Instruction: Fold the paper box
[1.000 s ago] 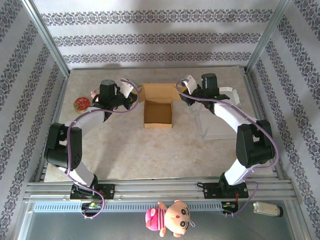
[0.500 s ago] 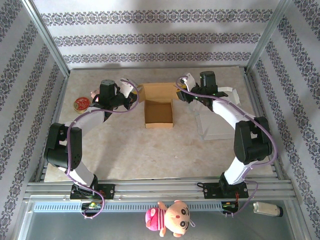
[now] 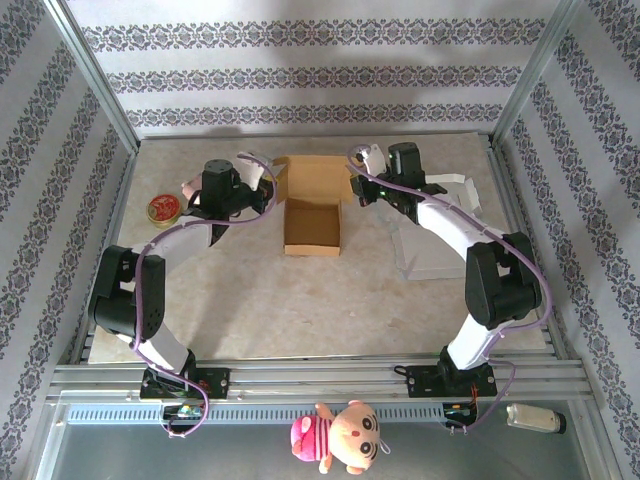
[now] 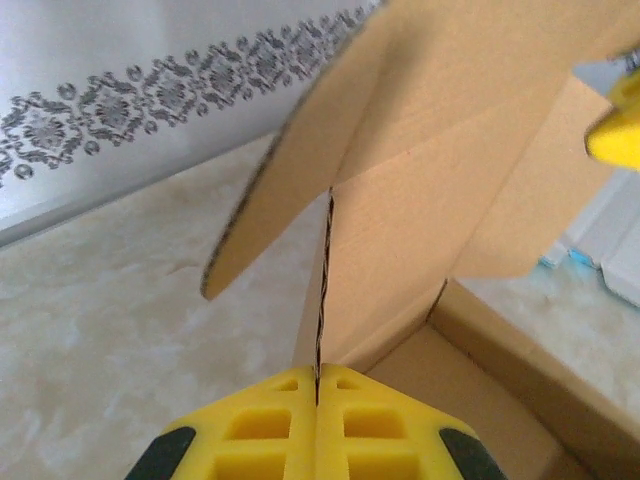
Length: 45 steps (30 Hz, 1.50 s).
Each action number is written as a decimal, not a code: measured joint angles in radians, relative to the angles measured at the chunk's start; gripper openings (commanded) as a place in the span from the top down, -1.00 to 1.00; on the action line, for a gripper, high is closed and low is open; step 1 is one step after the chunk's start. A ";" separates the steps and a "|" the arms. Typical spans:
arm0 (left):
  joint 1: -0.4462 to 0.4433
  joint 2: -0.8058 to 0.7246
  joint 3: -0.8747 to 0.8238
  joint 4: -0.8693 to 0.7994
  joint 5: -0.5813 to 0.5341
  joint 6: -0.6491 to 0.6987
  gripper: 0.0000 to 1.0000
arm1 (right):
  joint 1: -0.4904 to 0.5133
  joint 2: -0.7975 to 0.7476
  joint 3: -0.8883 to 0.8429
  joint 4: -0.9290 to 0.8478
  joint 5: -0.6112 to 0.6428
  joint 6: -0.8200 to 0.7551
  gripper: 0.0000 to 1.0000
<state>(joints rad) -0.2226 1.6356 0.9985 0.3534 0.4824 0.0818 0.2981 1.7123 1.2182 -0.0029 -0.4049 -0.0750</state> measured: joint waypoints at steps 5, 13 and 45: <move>-0.037 0.000 -0.043 0.084 -0.099 -0.121 1.00 | 0.039 0.001 0.000 0.045 0.074 0.117 1.00; -0.119 0.000 -0.130 0.254 -0.233 -0.265 1.00 | 0.063 0.016 -0.027 0.177 0.169 0.291 1.00; -0.255 0.032 -0.357 0.520 -0.339 -0.450 1.00 | 0.121 -0.038 -0.409 0.585 0.259 0.428 1.00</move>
<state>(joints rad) -0.4778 1.6672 0.6411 0.8730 0.1432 -0.3679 0.4194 1.6745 0.8093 0.5823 -0.1455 0.3534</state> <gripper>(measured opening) 0.040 0.046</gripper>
